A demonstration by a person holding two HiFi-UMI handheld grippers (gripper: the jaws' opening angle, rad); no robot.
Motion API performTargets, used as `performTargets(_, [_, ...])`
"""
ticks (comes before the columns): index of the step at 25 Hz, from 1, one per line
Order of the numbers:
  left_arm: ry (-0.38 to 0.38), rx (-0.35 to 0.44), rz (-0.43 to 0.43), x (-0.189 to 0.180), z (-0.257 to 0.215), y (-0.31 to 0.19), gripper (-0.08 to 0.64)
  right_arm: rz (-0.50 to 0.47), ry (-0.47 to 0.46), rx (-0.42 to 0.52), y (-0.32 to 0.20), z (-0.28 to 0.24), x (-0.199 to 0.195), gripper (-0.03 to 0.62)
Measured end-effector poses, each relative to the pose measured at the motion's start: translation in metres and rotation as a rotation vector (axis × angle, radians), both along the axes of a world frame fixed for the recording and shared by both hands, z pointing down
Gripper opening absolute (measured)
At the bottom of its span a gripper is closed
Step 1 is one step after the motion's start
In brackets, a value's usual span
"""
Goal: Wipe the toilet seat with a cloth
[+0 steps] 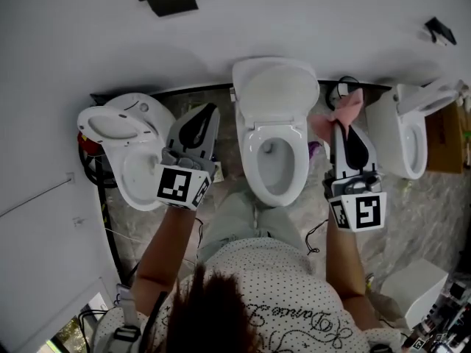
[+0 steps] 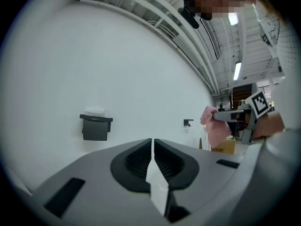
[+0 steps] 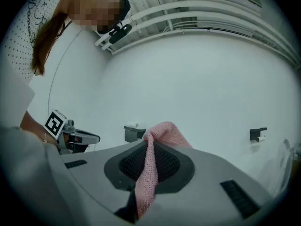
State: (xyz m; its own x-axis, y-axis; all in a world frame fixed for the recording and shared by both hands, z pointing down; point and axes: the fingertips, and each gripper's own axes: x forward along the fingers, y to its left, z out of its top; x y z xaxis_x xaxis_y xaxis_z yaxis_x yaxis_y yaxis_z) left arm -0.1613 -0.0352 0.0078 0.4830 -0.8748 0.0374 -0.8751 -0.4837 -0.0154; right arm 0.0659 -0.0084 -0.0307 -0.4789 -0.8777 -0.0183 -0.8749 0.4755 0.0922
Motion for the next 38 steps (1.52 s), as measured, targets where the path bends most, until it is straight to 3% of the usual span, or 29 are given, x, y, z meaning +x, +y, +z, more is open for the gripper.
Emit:
performTargets(9, [0.006,-0.051,-0.04,-0.002,0.026,-0.008,0.02,-0.027,-0.012,-0.064,-0.015,0.036,-0.003,0.041])
performTargets(20, [0.013,-0.118,-0.167,0.024,0.077,0.006,0.02,-0.164,-0.033,-0.119,-0.036,0.096,0.012,0.041])
performTargets(38, [0.069,-0.216,-0.303,0.039,0.26,-0.007,0.021,-0.309,0.028,-0.275,-0.07,0.318,0.013,0.041])
